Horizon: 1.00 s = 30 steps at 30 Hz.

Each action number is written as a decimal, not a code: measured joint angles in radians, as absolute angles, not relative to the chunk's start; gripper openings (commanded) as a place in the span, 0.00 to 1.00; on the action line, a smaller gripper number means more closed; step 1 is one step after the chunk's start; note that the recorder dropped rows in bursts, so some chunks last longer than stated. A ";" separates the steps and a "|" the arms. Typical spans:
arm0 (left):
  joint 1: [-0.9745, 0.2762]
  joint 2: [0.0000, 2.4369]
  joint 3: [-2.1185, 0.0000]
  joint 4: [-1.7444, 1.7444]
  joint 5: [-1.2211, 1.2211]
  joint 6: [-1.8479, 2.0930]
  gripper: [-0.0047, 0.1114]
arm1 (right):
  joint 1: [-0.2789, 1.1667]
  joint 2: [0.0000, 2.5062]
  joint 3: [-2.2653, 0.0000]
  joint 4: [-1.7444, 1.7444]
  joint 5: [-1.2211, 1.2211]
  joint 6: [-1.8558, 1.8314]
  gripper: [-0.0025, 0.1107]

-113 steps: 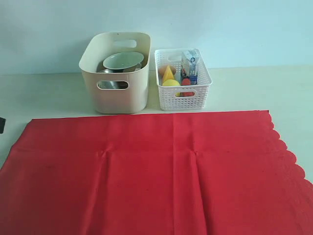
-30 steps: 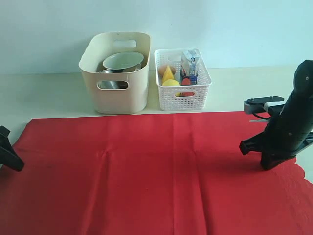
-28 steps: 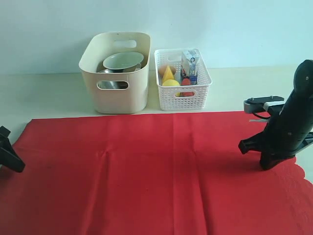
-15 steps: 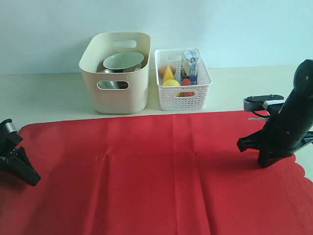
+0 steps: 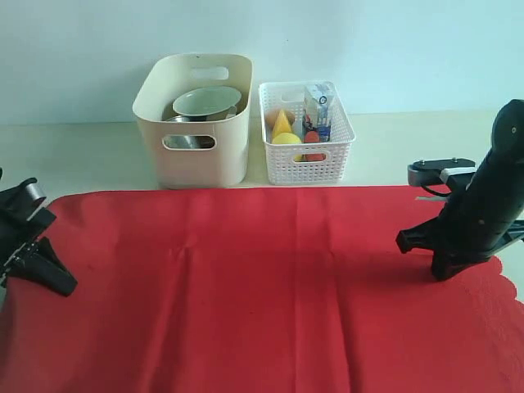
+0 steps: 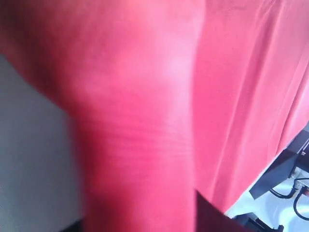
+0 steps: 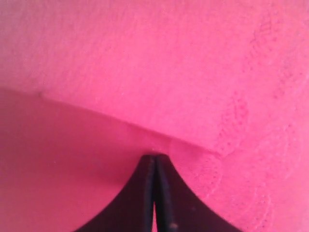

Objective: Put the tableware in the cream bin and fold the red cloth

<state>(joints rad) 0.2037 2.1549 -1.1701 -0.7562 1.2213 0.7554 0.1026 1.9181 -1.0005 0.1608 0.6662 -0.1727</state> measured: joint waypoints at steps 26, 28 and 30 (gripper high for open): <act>0.368 1.625 -1.060 -0.751 1.223 0.594 0.04 | 0.323 1.918 -1.023 0.475 0.679 -0.385 0.02; 0.360 1.593 -1.059 -0.765 1.225 0.585 0.04 | 0.323 1.900 -1.025 0.475 0.680 -0.385 0.02; 0.342 1.576 -1.059 -0.779 1.223 0.579 0.04 | 0.323 1.872 -1.025 0.475 0.682 -0.385 0.02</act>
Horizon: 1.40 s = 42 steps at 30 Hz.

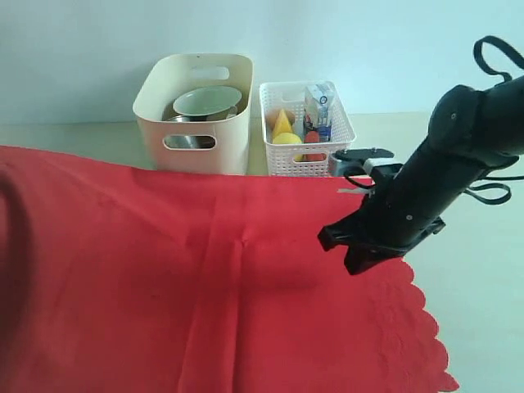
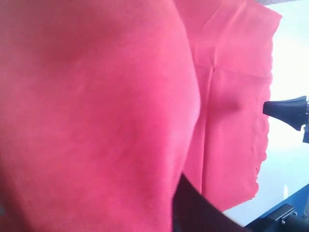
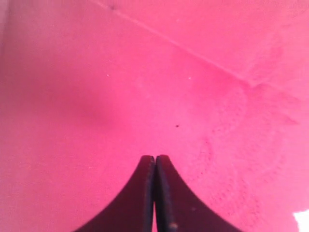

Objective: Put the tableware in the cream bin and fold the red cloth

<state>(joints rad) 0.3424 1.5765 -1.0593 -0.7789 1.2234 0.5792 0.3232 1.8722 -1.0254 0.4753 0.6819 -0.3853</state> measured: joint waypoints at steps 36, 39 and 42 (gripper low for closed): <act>-0.668 1.976 -1.471 -0.787 0.967 0.187 0.33 | 0.325 1.505 -1.123 0.024 0.892 -0.076 0.02; -0.694 2.044 -1.537 -0.895 0.980 0.304 0.81 | 0.325 1.505 -1.123 0.012 0.917 -0.076 0.02; -0.695 2.059 -1.591 -0.940 1.032 0.432 0.95 | 0.325 1.505 -1.123 0.005 0.935 -0.077 0.02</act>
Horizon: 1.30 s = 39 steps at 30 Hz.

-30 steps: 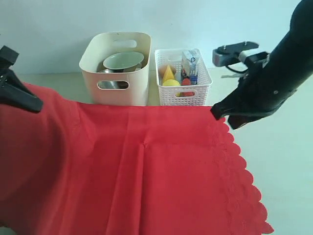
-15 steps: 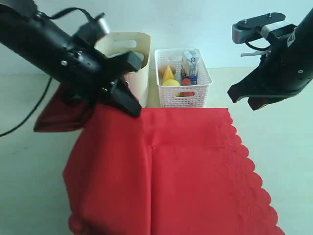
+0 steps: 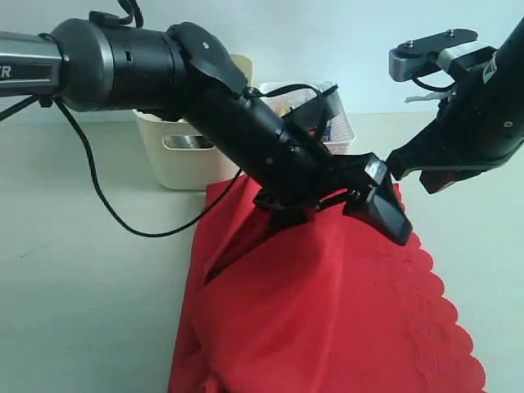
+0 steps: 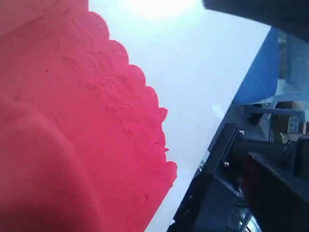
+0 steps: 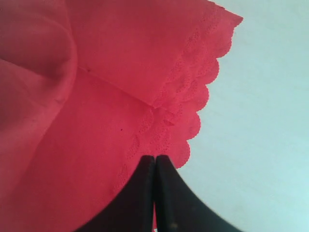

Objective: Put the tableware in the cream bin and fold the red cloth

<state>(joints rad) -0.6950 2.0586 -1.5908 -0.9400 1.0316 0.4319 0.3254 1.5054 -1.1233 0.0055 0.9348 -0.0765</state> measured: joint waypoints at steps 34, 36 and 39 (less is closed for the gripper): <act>-0.546 1.957 -1.391 -0.365 1.212 0.186 0.91 | 0.325 1.505 -1.123 0.005 0.933 -0.101 0.02; -0.532 1.957 -1.345 -0.412 1.204 0.197 0.91 | 0.325 1.505 -1.123 0.010 0.933 -0.101 0.02; -0.521 1.956 -1.290 -0.518 1.185 0.252 0.91 | 0.325 1.505 -1.123 0.019 0.933 -0.101 0.02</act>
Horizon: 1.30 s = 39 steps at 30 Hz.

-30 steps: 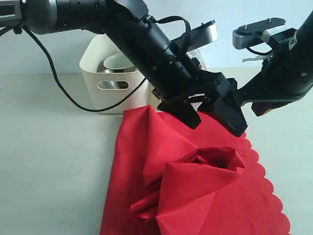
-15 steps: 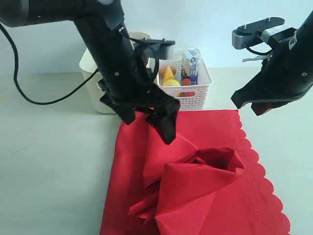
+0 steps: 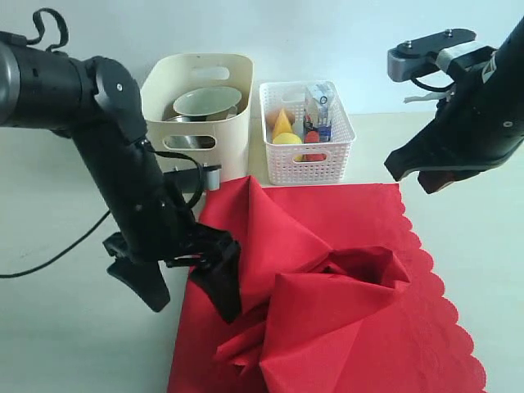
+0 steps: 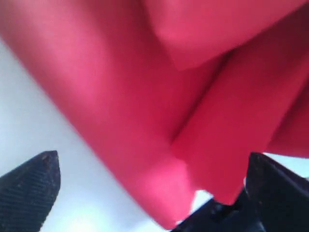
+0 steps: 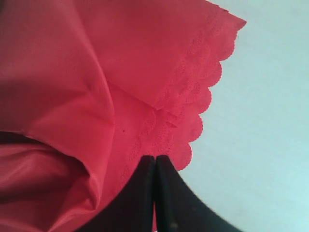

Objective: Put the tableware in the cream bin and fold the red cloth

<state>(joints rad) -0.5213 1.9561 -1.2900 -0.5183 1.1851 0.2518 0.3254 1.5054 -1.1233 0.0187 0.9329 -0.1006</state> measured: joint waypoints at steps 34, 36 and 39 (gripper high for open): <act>-0.534 1.977 -1.074 -1.476 1.081 1.015 0.91 | 0.325 1.472 -1.123 0.077 0.918 -0.127 0.02; -0.534 1.983 -1.082 -1.524 1.113 1.062 0.91 | 0.325 1.438 -1.123 0.075 0.909 -0.127 0.02; -0.534 1.990 -1.114 -1.556 1.171 1.093 0.91 | 0.325 1.369 -1.123 0.073 0.901 -0.127 0.02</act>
